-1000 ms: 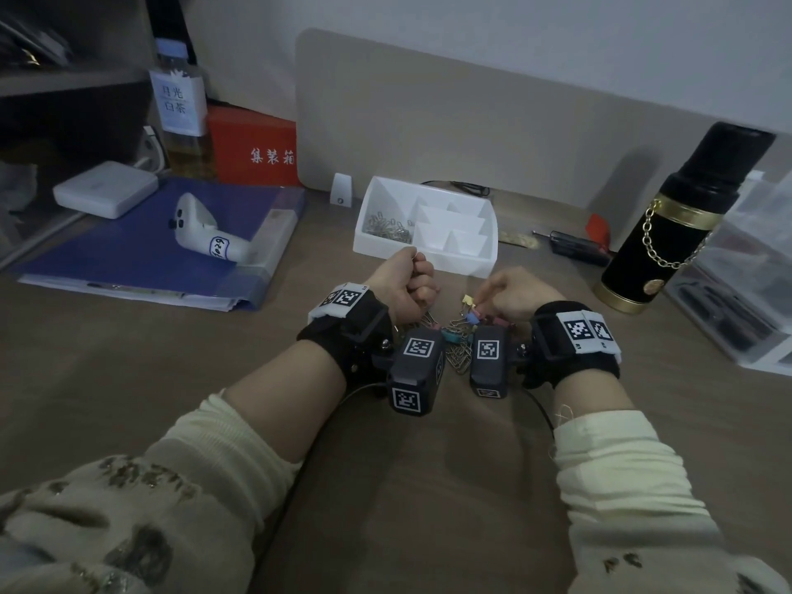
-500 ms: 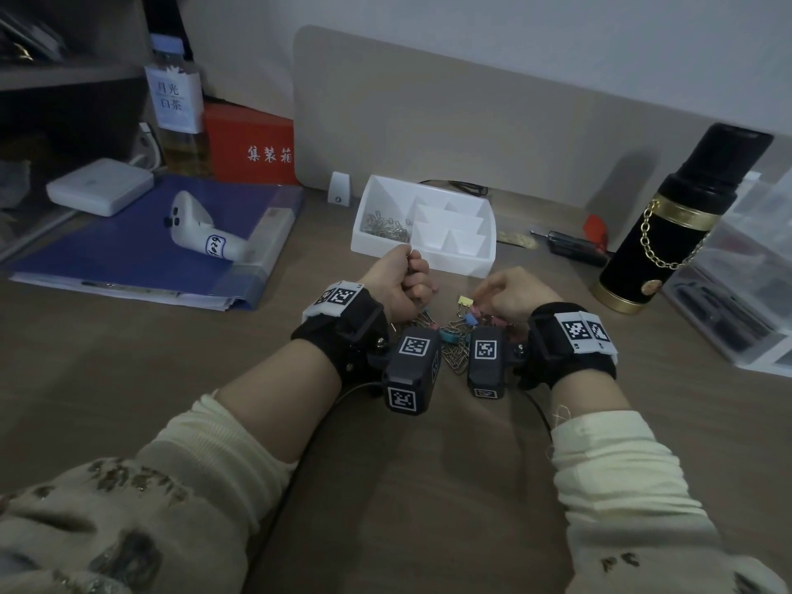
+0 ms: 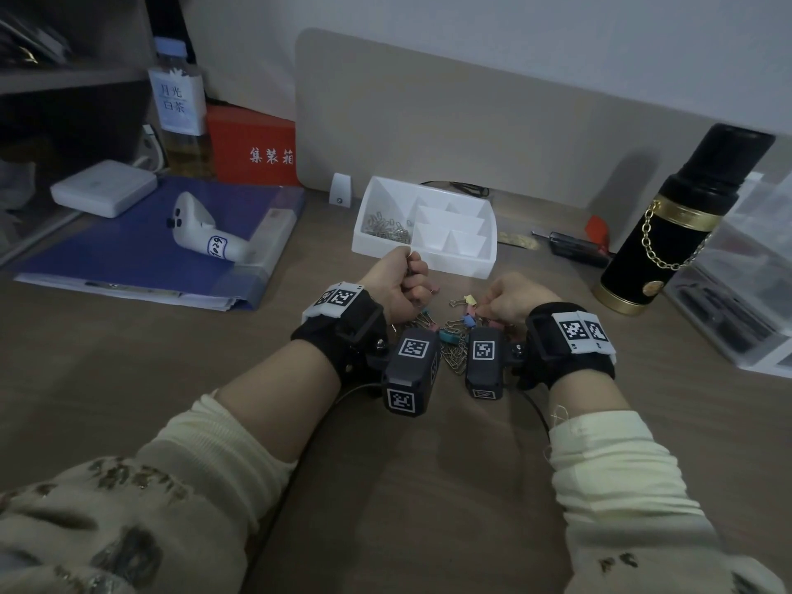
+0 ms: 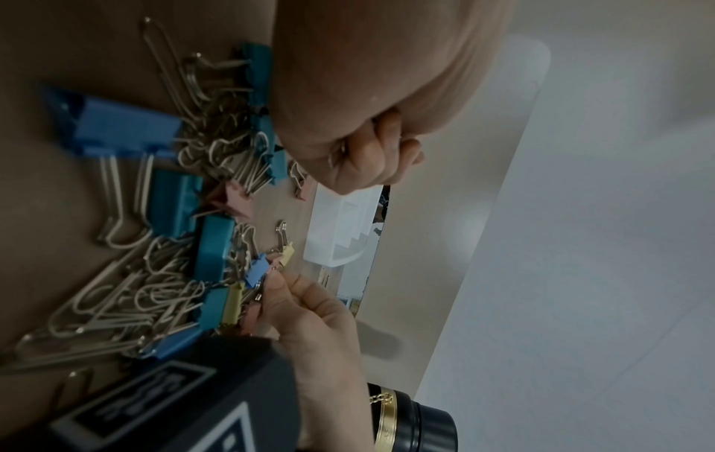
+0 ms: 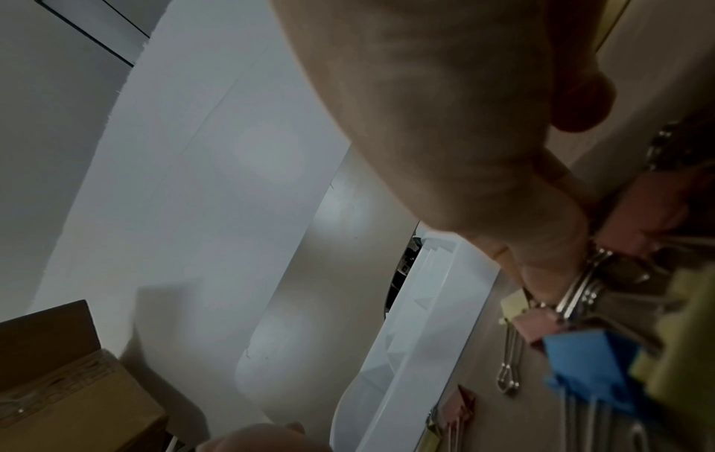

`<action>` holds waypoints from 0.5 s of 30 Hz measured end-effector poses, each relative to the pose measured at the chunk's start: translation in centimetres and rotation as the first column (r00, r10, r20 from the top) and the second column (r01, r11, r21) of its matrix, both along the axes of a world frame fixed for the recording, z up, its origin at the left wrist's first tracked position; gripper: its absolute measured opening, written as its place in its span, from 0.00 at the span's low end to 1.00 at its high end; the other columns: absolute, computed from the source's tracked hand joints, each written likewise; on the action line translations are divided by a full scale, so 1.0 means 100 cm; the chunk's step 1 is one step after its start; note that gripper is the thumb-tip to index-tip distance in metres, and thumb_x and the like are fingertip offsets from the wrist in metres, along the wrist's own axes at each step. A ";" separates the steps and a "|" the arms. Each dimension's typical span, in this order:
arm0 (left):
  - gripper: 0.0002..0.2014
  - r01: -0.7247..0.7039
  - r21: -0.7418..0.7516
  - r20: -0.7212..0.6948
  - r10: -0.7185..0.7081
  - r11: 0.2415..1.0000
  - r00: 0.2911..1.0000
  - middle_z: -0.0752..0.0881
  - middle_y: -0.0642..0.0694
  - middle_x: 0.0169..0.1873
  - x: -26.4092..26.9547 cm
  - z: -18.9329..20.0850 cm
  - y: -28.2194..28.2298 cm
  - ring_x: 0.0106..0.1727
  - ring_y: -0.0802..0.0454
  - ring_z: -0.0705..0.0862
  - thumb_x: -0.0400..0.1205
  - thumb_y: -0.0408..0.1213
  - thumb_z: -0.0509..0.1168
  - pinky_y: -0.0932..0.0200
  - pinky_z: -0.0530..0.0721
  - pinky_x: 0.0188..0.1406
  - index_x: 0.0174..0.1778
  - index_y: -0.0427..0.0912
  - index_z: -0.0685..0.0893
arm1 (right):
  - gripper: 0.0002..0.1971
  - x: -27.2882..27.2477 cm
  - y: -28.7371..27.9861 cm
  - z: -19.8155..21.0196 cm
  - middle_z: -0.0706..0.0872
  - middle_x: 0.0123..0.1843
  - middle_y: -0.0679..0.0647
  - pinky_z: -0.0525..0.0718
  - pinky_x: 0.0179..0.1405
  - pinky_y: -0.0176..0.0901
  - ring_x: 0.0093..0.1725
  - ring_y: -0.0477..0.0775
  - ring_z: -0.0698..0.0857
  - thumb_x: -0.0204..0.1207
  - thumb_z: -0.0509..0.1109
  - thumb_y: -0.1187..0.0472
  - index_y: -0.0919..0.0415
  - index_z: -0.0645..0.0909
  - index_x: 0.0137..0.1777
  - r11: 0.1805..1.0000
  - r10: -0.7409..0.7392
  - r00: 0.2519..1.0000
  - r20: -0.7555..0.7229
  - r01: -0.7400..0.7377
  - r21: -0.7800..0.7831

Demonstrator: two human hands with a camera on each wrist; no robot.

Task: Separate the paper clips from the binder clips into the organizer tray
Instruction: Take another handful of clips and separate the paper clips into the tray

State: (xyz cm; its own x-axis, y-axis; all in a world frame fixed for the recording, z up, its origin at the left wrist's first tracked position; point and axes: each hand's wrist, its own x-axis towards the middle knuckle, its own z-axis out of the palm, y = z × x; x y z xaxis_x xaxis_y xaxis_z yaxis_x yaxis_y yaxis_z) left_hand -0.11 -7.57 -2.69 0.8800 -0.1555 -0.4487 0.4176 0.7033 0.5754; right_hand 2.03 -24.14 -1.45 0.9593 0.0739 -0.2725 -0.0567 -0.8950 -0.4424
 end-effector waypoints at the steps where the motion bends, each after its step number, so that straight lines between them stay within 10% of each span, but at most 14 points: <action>1: 0.20 -0.001 0.001 0.001 0.001 1.000 1.000 0.65 0.54 0.10 0.000 0.000 0.000 0.07 0.59 0.57 0.88 0.39 0.48 0.70 0.49 0.09 0.27 0.47 0.64 | 0.10 0.000 0.000 0.000 0.84 0.39 0.59 0.77 0.30 0.40 0.33 0.52 0.80 0.76 0.73 0.59 0.68 0.84 0.49 1.000 0.011 1.000 0.002 -0.011 -0.013; 15: 0.21 0.019 -0.061 -0.023 -0.021 0.998 1.000 0.69 0.50 0.14 0.001 -0.002 0.000 0.09 0.58 0.61 0.88 0.43 0.48 0.71 0.51 0.09 0.30 0.42 0.70 | 0.11 0.001 0.012 0.010 0.84 0.36 0.46 0.77 0.39 0.32 0.38 0.43 0.80 0.75 0.69 0.69 0.53 0.80 0.35 0.967 0.117 0.921 0.373 -0.191 0.168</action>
State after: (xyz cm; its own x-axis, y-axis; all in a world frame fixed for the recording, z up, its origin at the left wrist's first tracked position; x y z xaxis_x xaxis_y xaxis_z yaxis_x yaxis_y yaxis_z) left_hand 0.03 -7.58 -2.90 0.8655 -0.2009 -0.4588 0.4452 0.7281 0.5211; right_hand 2.18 -22.94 -0.50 0.9618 0.2456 0.1212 0.2696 -0.7723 -0.5752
